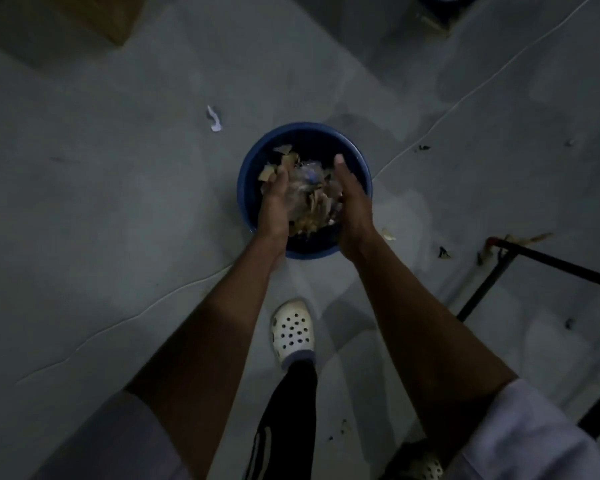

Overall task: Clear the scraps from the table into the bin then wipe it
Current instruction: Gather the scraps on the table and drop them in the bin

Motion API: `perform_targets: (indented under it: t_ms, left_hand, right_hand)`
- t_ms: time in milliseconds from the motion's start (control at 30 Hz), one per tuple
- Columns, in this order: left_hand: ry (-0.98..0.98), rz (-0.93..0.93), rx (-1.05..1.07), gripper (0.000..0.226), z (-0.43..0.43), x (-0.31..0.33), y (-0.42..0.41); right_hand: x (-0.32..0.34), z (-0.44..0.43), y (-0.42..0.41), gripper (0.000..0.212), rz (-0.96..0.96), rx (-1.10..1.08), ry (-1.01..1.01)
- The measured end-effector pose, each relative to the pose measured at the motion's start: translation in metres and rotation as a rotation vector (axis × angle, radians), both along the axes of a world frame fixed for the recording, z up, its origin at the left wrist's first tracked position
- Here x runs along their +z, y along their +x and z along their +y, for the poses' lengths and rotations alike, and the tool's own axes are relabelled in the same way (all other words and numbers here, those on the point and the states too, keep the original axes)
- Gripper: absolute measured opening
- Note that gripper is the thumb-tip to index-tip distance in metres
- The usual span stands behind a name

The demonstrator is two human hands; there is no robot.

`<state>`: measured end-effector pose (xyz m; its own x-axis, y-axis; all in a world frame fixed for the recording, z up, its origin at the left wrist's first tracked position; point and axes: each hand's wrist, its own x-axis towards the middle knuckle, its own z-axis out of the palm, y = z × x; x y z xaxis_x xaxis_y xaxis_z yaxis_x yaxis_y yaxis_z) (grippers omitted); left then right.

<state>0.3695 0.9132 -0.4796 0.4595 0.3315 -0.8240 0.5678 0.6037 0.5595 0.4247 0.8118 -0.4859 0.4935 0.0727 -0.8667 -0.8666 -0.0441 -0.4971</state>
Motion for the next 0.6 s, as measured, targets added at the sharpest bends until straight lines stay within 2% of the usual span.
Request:
perform_targets:
  t_ms: [100, 200, 300, 467, 600]
  left_hand:
    - [-0.002, -0.014, -0.032, 0.047, -0.001, 0.041, -0.001]
    - [-0.005, -0.016, -0.058, 0.049, -0.01, 0.113, -0.01]
    - [0.049, -0.102, -0.147, 0.051, -0.029, 0.194, -0.025]
    - [0.1, -0.255, -0.214, 0.048, -0.089, 0.343, -0.056]
    - [0.148, -0.393, -0.308, 0.053, -0.163, 0.454, -0.084]
  right_hand:
    - [0.034, -0.01, -0.002, 0.061, 0.05, -0.003, 0.046]
    - [0.093, -0.025, -0.011, 0.064, 0.085, 0.018, 0.016]
    - [0.17, -0.047, -0.023, 0.06, 0.066, -0.003, 0.064]
    - [0.323, -0.107, -0.047, 0.048, -0.104, -0.059, 0.145]
    - [0.441, -0.173, -0.08, 0.053, -0.273, -0.072, 0.17]
